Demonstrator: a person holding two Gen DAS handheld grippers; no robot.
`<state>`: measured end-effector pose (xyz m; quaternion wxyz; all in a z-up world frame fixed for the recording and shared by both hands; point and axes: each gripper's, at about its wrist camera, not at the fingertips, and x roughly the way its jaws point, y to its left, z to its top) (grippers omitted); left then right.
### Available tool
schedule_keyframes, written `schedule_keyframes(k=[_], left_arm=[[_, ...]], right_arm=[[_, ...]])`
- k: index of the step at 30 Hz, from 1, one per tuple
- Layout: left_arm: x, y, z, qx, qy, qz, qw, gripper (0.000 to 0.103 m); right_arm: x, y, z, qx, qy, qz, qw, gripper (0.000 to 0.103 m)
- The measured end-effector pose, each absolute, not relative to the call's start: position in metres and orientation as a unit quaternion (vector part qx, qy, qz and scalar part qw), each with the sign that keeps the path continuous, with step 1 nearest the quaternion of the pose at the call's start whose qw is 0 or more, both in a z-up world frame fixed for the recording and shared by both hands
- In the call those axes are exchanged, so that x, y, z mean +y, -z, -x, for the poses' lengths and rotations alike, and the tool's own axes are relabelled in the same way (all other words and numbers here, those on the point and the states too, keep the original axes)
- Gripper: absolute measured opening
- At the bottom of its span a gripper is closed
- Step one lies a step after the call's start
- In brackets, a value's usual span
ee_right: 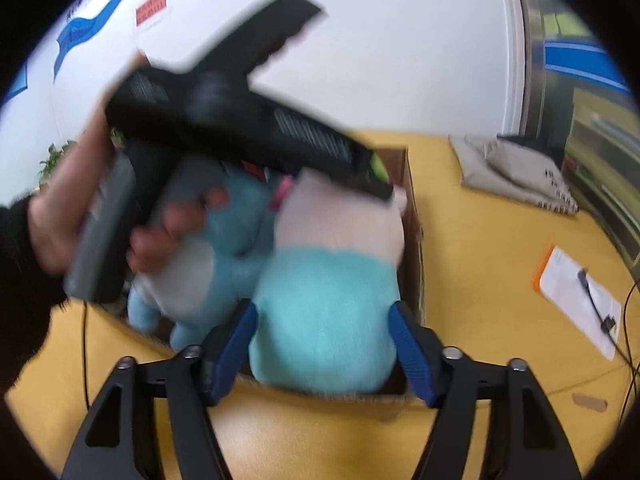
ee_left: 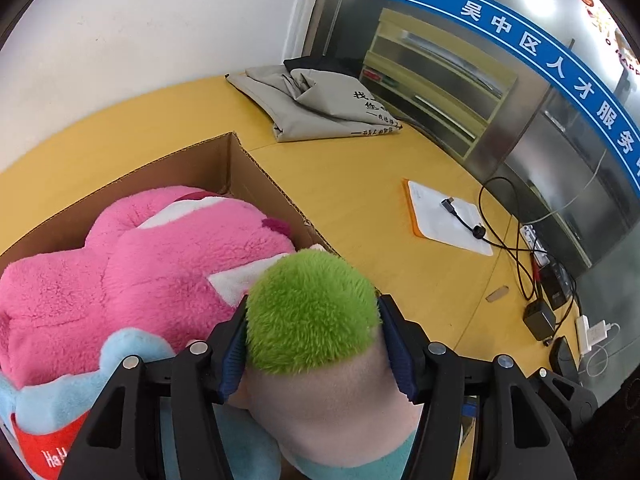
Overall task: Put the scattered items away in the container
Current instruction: 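Lower the pig beside the blue bear and open both grippers, then move both grippers to the clear phone case and close on it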
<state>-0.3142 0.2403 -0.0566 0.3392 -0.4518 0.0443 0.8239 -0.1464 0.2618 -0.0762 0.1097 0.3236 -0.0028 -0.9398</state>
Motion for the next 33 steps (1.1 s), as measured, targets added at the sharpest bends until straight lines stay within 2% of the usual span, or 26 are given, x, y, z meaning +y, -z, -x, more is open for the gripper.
schedule_keyframes(k=[5,9,11,13,15,20,25,33], left_arm=[[0.234,0.044,0.304,0.055,-0.832,0.441,0.331,0.064],[0.2,0.009,0.276,0.028,-0.858,0.401,0.318,0.064],[0.175,-0.013,0.253,0.017,-0.872,0.377,0.311,0.067],[0.149,-0.034,0.226,0.02,-0.889,0.351,0.295,0.078],[0.121,-0.055,0.194,0.025,-0.903,0.325,0.279,0.083],[0.048,-0.083,0.11,0.027,-0.924,0.31,0.22,0.09],[-0.005,-0.052,0.018,0.044,-0.919,0.343,0.19,0.091],[-0.033,0.074,-0.084,-0.006,-0.858,0.465,0.217,0.09]], right_arm=[[0.261,0.1,0.176,-0.005,0.926,-0.364,0.097,0.064],[0.261,0.105,0.172,0.002,0.926,-0.368,0.088,0.064],[0.263,0.103,0.17,-0.009,0.925,-0.37,0.089,0.069],[0.265,0.096,0.164,-0.021,0.926,-0.368,0.089,0.074],[0.267,0.083,0.153,-0.028,0.928,-0.361,0.084,0.077],[0.262,0.048,0.102,-0.028,0.942,-0.324,0.085,0.08],[0.253,0.031,0.028,-0.024,0.946,-0.309,0.093,0.081],[0.222,0.072,-0.095,-0.009,0.924,-0.358,0.137,0.081]])
